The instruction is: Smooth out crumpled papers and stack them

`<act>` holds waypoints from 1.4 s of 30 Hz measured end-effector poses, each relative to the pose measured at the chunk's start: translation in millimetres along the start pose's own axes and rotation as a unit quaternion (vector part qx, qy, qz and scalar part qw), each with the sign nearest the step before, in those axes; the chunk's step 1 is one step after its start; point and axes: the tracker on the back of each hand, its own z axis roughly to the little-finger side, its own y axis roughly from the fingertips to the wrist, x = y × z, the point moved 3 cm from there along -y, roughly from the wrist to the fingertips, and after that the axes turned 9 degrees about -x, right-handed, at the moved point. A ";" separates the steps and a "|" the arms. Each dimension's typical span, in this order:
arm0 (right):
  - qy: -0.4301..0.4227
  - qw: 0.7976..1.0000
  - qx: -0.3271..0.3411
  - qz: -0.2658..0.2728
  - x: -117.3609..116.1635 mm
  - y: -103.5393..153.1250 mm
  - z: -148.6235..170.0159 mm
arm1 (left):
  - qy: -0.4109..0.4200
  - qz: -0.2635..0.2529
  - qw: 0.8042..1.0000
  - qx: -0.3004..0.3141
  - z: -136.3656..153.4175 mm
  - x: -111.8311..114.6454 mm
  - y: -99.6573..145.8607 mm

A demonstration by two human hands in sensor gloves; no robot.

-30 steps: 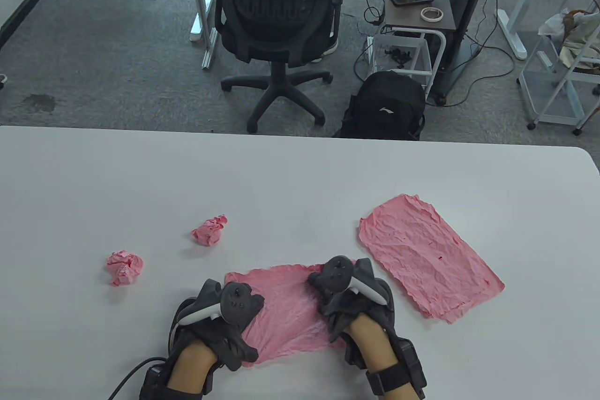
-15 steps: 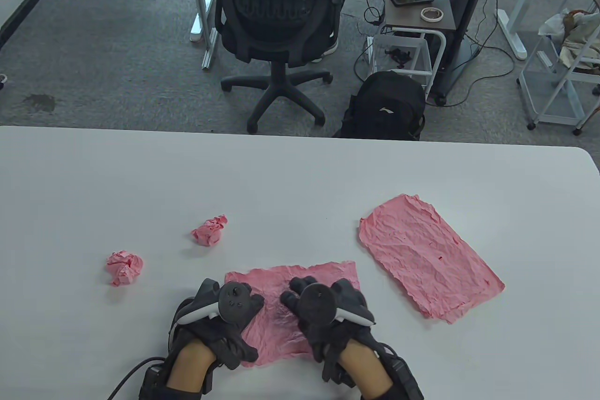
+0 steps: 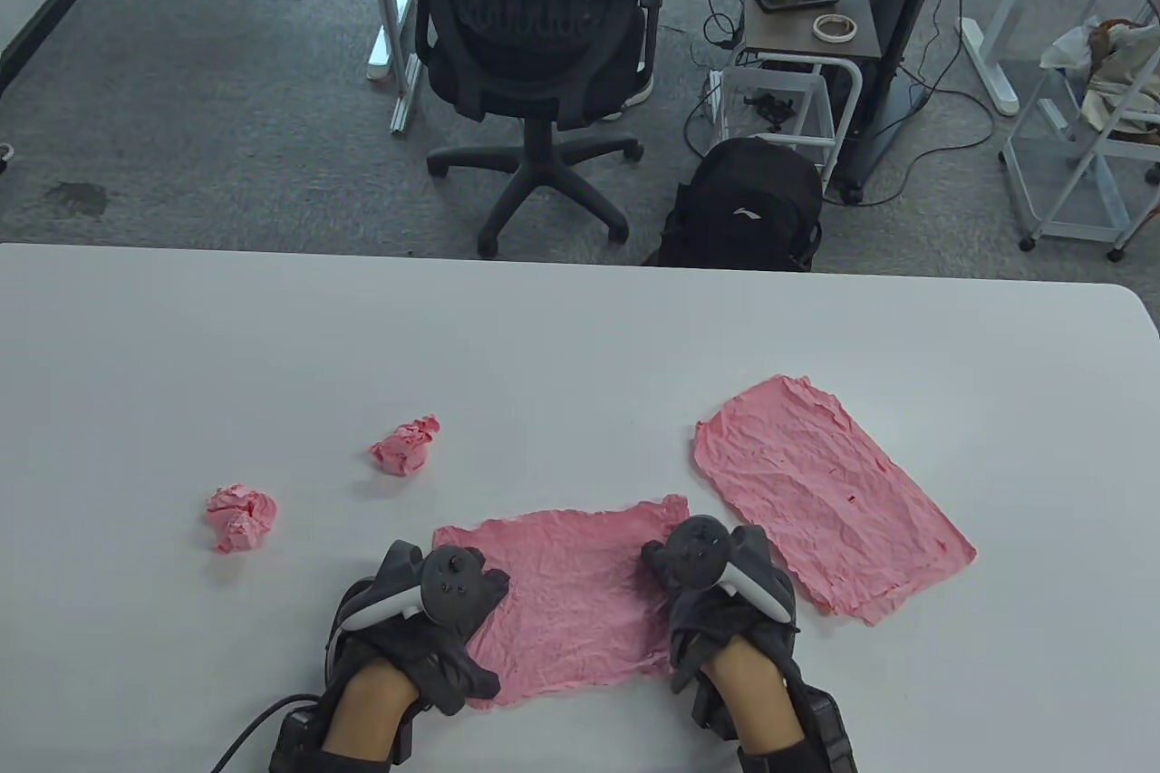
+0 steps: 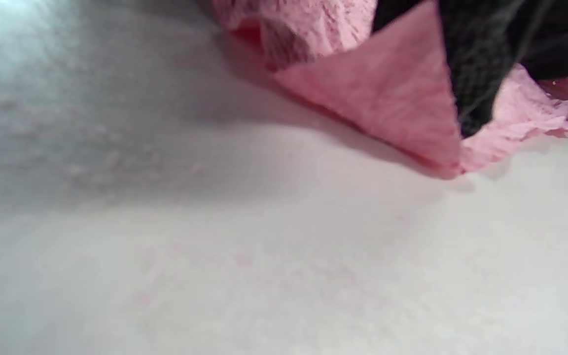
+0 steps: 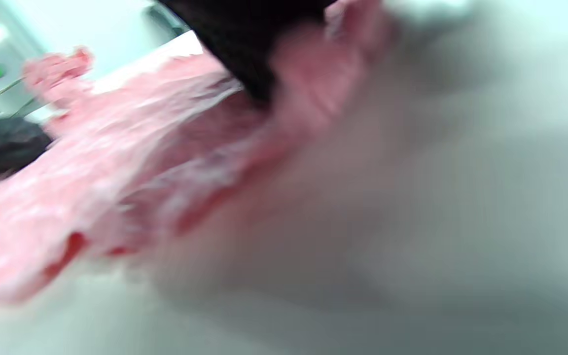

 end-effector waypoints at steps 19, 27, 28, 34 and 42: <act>-0.048 0.992 -0.108 -0.053 3.1 3.8 47.0 | 0.013 0.002 1.000 0.005 4.0 -0.2 0.8; -0.004 0.989 0.144 0.033 -7.0 20.7 -66.5 | -0.003 0.011 1.000 0.010 -2.3 0.7 -1.1; 0.028 0.987 0.156 0.003 -22.0 20.5 -83.4 | -0.006 0.014 1.000 0.010 -2.5 1.0 -1.9; 0.040 0.988 0.089 -0.117 -41.1 5.1 -60.6 | -0.008 0.015 1.000 0.005 -2.1 1.3 -1.0; -0.047 0.989 -0.113 -0.084 -0.5 4.2 44.1 | -0.009 0.014 1.000 0.009 -2.7 2.0 -0.9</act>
